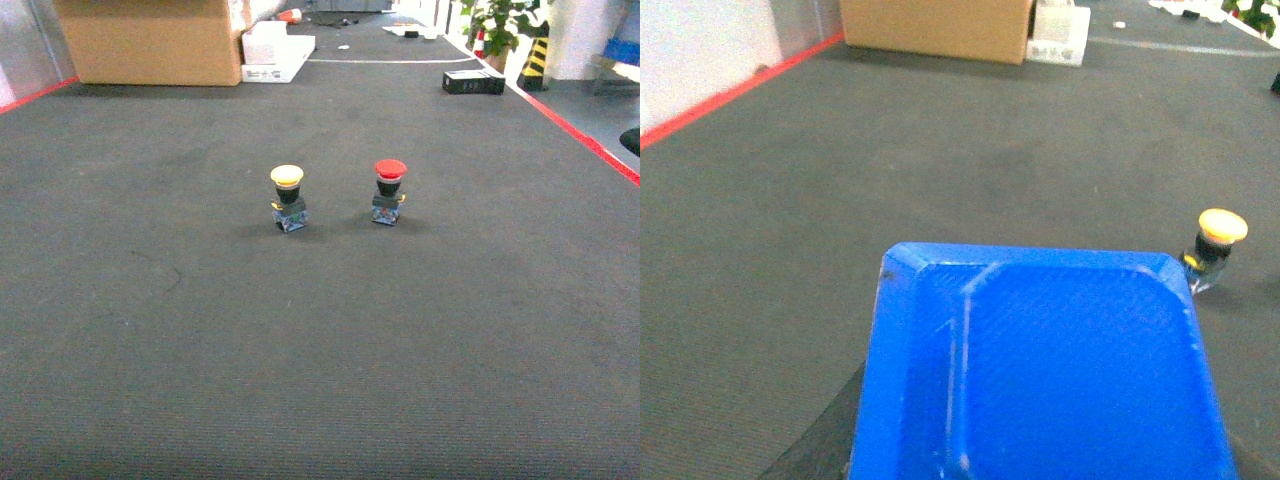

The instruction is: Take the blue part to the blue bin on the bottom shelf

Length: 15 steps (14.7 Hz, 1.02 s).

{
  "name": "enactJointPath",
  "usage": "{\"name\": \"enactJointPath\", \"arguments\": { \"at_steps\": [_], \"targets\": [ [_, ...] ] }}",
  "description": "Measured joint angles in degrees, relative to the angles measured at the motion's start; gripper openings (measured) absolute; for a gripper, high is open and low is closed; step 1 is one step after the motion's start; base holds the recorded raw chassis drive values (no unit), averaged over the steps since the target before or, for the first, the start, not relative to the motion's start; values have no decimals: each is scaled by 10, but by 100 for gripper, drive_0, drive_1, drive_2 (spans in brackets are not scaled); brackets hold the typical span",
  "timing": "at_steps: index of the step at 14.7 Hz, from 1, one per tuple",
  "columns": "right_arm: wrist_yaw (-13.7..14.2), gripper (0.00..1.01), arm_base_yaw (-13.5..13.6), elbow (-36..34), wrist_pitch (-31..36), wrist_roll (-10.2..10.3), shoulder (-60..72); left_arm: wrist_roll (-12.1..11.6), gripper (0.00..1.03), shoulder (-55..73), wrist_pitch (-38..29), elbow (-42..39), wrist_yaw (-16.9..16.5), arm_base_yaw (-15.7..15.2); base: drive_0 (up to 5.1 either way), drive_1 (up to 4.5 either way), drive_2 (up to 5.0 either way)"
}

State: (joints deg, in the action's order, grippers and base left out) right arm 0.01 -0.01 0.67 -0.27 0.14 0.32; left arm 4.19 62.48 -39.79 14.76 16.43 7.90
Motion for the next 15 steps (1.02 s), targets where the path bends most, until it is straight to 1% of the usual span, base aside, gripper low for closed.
{"name": "enactJointPath", "arguments": {
  "at_steps": [1,2,3,5,7,8,9,10,15],
  "targets": [
    [0,98,0,0,0,0,0,1,44,-27,20,0,5,2,0,0,0],
    [0,98,0,0,0,0,0,3,44,-115,88,0,22,13,0,0,0],
    [0,98,0,0,0,0,0,3,44,-197,151,0,39,30,0,0,0],
    [0,98,0,0,0,0,0,3,44,-327,255,0,80,67,0,0,0],
    [0,98,0,0,0,0,0,0,43,-437,345,-4,139,121,0,0,0],
    [0,98,0,0,0,0,0,0,43,-476,380,-4,156,141,0,0,0],
    [0,98,0,0,0,0,0,0,43,-496,393,-4,158,142,0,0,0],
    [0,98,0,0,0,0,0,0,43,-495,393,-4,162,137,0,0,0],
    [0,98,0,0,0,0,0,-1,43,-492,394,-4,162,137,0,0,0]
  ]
}}
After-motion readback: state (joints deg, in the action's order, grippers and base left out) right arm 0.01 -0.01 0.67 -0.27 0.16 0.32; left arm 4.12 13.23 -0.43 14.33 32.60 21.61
